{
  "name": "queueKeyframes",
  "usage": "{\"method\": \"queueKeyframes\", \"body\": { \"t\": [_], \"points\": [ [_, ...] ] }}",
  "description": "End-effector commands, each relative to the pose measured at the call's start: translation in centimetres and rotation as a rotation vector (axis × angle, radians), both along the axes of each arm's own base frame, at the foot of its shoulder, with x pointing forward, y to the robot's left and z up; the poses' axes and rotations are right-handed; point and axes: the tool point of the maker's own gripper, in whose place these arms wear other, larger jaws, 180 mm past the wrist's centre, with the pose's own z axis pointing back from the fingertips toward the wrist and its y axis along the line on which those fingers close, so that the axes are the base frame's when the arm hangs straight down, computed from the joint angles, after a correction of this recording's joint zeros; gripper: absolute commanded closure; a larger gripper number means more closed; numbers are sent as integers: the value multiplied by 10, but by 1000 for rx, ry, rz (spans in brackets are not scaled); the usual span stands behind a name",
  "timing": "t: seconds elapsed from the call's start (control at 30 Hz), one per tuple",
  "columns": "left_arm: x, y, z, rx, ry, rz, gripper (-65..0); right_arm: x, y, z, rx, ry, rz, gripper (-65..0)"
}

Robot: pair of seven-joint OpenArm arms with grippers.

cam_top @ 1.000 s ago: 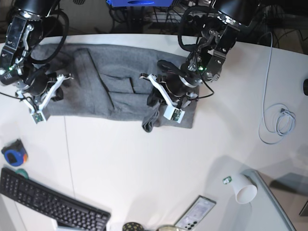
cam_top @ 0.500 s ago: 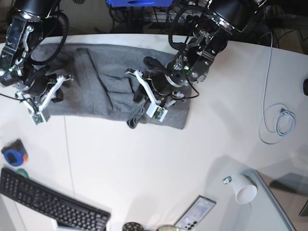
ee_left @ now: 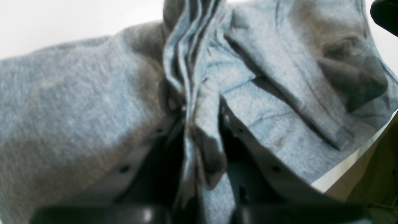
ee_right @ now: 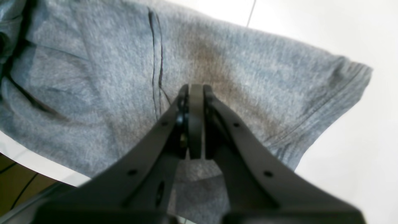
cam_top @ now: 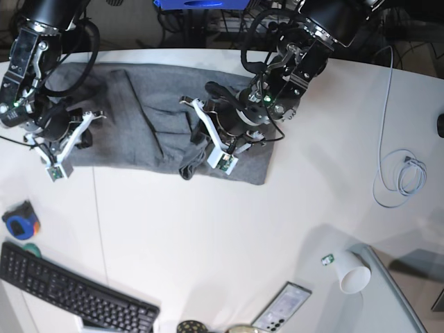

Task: Layout the t-shirt on the table in an organized manner, then fold the t-shirt properly
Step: 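Carry the strip end with the left gripper toward the right gripper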

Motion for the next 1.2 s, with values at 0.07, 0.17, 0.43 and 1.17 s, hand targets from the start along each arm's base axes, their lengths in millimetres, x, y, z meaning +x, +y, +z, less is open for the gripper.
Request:
{"method": "queueKeyframes", "body": {
  "t": [0.07, 0.17, 0.43, 1.17],
  "points": [
    [8, -7, 13, -31, -37, -4, 0, 10, -2, 10, 0, -45, 2, -15],
    [8, -7, 13, -31, -34, -4, 0, 10, -2, 10, 0, -45, 2, -15],
    [7, -13, 10, -39, -20, -2, 0, 13, -2, 11, 0, -51, 2, -15],
    [-17, -31, 6, -25, -10, -110, -323, 13, -2, 11, 0, -51, 2, -15]
  ]
}}
